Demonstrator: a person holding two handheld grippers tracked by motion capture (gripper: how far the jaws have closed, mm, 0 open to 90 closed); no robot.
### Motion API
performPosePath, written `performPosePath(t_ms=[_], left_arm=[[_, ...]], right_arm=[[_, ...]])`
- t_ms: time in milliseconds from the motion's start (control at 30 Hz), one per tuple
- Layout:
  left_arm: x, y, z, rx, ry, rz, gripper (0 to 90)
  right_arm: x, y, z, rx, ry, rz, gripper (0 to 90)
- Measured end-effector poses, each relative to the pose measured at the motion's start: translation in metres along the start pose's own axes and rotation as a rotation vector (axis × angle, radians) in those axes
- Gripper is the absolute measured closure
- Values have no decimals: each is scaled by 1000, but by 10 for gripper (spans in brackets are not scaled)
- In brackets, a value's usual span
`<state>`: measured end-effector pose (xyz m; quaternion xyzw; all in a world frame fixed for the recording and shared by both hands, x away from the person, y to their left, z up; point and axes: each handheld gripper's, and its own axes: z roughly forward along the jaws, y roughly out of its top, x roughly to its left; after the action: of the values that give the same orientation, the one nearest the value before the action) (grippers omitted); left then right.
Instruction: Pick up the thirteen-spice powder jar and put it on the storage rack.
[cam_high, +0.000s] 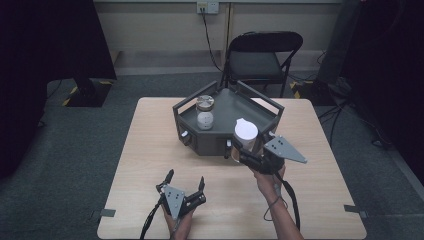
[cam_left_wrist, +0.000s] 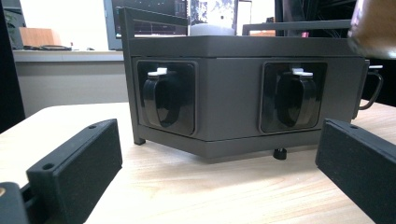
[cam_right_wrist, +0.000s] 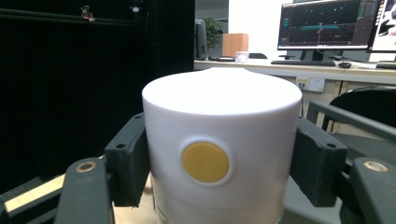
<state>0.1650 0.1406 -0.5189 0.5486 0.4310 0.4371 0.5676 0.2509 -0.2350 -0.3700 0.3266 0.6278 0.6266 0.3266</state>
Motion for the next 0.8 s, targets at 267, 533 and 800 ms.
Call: performPosePath(t_ms=[267,533,800], left_arm=[[0,0,0,0,0,0,0],[0,0,0,1,0,0,0],[0,0,0,1,0,1,0]], right_arm=[[-4,28,24,-8,-50,-2,298],[1,39,49,-6,-138,-3,298],[-1,46,80,38,-205,19,298]])
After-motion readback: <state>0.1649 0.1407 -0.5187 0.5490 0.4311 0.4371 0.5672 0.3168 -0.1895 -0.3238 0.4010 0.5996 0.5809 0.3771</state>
